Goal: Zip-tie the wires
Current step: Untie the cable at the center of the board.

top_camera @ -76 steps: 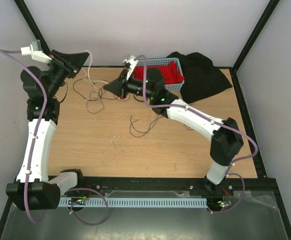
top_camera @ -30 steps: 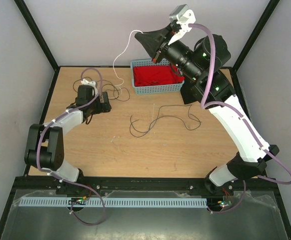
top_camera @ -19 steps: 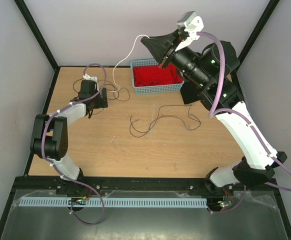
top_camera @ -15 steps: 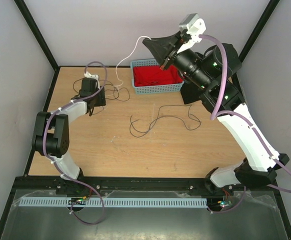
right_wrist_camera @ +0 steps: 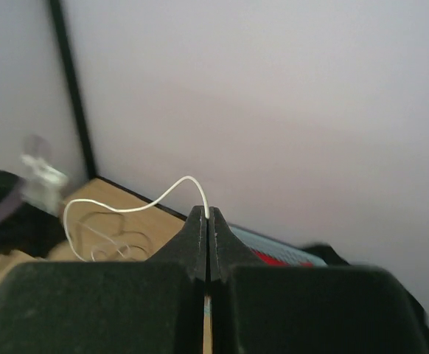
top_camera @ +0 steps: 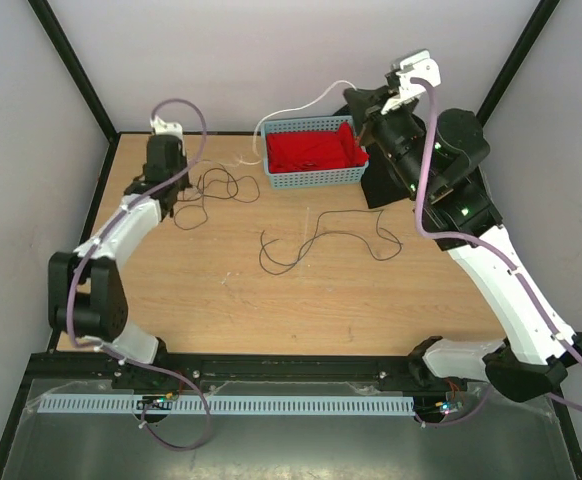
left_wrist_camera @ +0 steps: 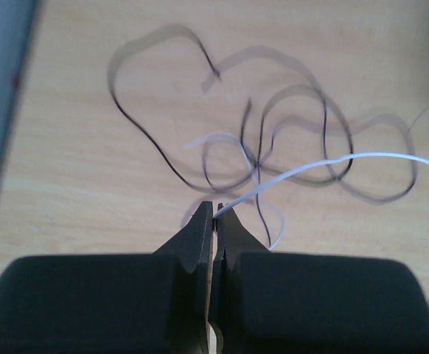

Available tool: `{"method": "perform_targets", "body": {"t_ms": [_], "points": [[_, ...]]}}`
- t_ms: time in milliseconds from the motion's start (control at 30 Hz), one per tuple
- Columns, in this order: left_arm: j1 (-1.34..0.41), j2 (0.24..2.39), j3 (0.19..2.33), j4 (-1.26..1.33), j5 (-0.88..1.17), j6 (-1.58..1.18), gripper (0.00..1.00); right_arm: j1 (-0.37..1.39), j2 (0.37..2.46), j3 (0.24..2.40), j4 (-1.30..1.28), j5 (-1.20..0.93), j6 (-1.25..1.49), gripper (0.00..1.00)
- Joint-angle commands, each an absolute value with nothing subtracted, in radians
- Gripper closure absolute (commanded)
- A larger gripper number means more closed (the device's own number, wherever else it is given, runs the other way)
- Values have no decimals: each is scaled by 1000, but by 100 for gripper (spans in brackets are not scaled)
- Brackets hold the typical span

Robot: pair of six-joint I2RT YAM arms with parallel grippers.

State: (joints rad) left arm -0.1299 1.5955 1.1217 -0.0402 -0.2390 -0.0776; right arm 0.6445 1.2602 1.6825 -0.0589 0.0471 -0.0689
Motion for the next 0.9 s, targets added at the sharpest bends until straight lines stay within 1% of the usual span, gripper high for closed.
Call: {"method": "perform_targets", "body": {"t_ms": [0,100,200,300,400,467,567,733,867], "points": [[-127,1430,1251,-99,-347,21,100,603,1190,1576,-64,276,-83,100],[-115,1360,1334,-165,-261,8,100,572,1167,1520,-69,348,-82,100],[-67,1317,1401,-233,-21,-88,100,537,1153,1478,-71,359,-73,100],[5,1310,1448,-253,184,-211,100,499,1152,1449,-74,316,-46,100],[85,1323,1493,-255,275,-322,100,478,1156,1429,-74,259,-26,100],[151,1343,1541,-257,366,-383,100,473,1159,1423,-77,243,-26,100],[211,1361,1598,-255,443,-451,100,470,1162,1416,-76,228,-26,100],[325,1417,1650,-98,664,-739,100,467,1173,1419,-73,159,-11,100],[352,1454,1719,-74,717,-811,100,467,1176,1417,-62,124,-3,100]]}}
